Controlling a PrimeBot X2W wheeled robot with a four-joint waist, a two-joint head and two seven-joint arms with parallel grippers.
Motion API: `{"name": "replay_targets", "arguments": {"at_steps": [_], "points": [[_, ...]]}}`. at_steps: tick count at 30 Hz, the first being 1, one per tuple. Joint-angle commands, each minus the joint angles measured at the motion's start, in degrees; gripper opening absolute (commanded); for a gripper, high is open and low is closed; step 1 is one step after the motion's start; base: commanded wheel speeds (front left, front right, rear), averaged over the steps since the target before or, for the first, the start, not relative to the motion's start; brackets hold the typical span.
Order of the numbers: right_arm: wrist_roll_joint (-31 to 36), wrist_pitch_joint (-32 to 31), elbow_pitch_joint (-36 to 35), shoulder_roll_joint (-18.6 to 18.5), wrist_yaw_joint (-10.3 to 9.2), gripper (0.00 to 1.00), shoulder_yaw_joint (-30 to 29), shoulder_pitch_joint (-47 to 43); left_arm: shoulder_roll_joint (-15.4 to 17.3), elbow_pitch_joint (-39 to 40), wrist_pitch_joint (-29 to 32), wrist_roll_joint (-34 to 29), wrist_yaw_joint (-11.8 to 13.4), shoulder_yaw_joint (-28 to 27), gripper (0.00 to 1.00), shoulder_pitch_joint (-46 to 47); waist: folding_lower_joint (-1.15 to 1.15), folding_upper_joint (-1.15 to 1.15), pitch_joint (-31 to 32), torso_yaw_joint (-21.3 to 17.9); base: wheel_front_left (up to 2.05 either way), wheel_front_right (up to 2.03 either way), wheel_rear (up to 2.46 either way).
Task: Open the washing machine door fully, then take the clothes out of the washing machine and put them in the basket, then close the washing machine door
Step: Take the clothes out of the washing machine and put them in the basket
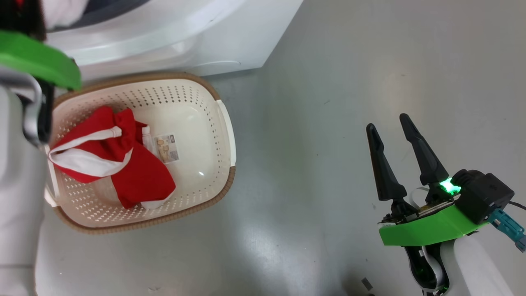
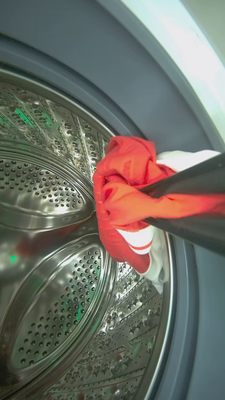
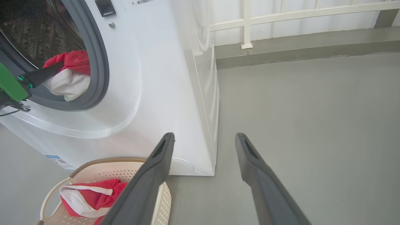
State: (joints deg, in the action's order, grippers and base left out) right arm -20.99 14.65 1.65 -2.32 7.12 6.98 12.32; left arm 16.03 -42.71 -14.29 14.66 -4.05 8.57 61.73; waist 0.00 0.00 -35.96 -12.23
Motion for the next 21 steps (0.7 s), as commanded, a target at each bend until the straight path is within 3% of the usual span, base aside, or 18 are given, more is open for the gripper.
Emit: {"name": "replay_targets", "arguments": {"at_steps": [1,21], "points": [[0.4,0.3,-1.1,-0.6,0.36,1.0,1.1,-0.2,2.6,3.3,-0.5,0.5,0.1,-1.5,0.0,-2.5,0.0,0.0,0.5,0.3,0.0,0.0,0.0],[1.6,0.3,-1.0,-0.6,0.36,1.0,0.4,-1.3,2.0,25.4,0.9,3.1,4.3,-2.4,0.0,-21.7,0.0,0.0,4.9,2.1,0.0,0.0,0.0]]}}
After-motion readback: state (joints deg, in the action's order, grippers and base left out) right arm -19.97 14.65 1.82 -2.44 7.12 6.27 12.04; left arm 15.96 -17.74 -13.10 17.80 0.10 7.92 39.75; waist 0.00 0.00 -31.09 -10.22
